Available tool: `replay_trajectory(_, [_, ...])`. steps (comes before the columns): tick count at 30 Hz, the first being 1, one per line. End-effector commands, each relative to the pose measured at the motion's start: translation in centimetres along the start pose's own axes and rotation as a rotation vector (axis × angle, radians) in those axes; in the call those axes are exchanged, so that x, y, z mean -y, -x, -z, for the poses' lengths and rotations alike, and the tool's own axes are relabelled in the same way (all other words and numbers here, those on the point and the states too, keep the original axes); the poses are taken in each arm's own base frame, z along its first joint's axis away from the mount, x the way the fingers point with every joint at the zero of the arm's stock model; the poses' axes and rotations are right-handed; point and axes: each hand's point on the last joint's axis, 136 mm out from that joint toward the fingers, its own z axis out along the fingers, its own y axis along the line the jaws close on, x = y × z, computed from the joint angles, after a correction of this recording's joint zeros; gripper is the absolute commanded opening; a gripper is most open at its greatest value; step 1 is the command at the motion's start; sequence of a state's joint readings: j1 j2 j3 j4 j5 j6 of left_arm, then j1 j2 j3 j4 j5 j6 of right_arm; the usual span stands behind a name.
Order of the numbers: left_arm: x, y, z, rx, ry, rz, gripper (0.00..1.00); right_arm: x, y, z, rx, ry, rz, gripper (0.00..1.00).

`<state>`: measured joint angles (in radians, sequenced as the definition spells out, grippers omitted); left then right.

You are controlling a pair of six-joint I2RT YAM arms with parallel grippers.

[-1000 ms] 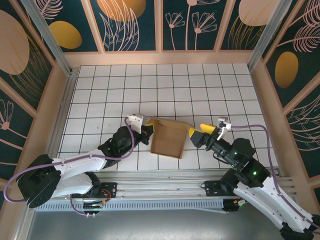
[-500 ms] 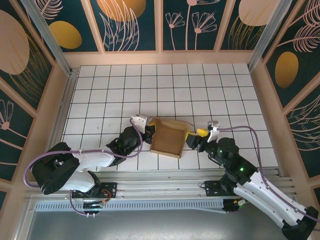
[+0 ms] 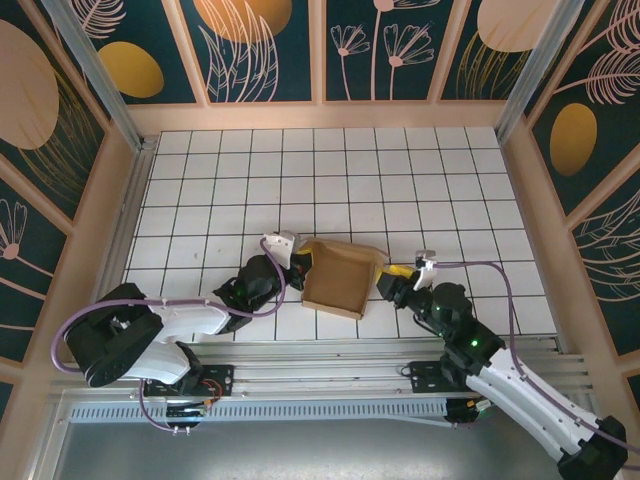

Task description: Fold the paper box

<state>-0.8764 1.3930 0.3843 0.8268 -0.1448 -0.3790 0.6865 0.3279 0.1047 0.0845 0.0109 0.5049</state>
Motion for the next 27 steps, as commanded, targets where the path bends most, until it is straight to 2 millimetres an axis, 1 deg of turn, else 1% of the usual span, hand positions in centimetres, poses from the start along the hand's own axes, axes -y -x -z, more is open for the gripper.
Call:
replay_trajectory(1, [0.3, -1.1, -0.2, -0.039, -0.020, 0.026, 0.00, -0.3, 0.8, 0.0, 0.018, 0.046, -0.070, 0.47])
replay_trajectory(4, [-0.4, -1.7, -0.3, -0.068, 0.019, 0.021, 0.00, 1.1, 0.5, 0.2, -0.007, -0.004, -0.108, 0.47])
replay_trajectory(5, [-0.6, -2.0, -0.4, -0.082, 0.031, 0.018, 0.00, 1.3, 0.1, 0.3, -0.028, -0.011, -0.119, 0.47])
replay_trajectory(7, [-0.6, -2.5, -0.6, -0.108, 0.028, 0.014, 0.00, 2.9, 0.2, 0.5, -0.025, -0.083, -0.164, 0.46])
replay_trajectory(9, [-0.5, -3.1, -0.8, -0.128, 0.019, 0.019, 0.00, 4.1, 0.3, 0.7, -0.020, -0.146, -0.205, 0.43])
replay_trajectory(11, [-0.6, -3.7, -0.8, -0.142, 0.020, 0.029, 0.00, 5.4, 0.4, 0.8, -0.015, -0.215, -0.246, 0.38])
replay_trajectory(13, [-0.7, -4.1, -0.8, -0.150, 0.021, 0.039, 0.00, 5.9, 0.6, 0.6, -0.021, -0.237, -0.267, 0.35])
replay_trajectory(16, [-0.6, -4.4, -0.7, -0.154, 0.014, 0.044, 0.00, 5.4, 0.9, -0.2, -0.034, -0.182, -0.286, 0.32])
replay_trajectory(19, [-0.5, -4.4, -0.7, -0.154, 0.014, 0.038, 0.00, 4.2, 1.4, -0.9, -0.037, -0.103, -0.297, 0.28])
replay_trajectory(23, [-0.1, -4.2, -0.6, -0.149, 0.002, 0.038, 0.00, 2.7, 2.3, -1.6, -0.028, -0.021, -0.288, 0.25])
replay_trajectory(27, [0.2, -3.9, -0.7, -0.142, -0.009, 0.042, 0.00, 1.7, 1.7, -2.1, -0.067, 0.050, -0.299, 0.21])
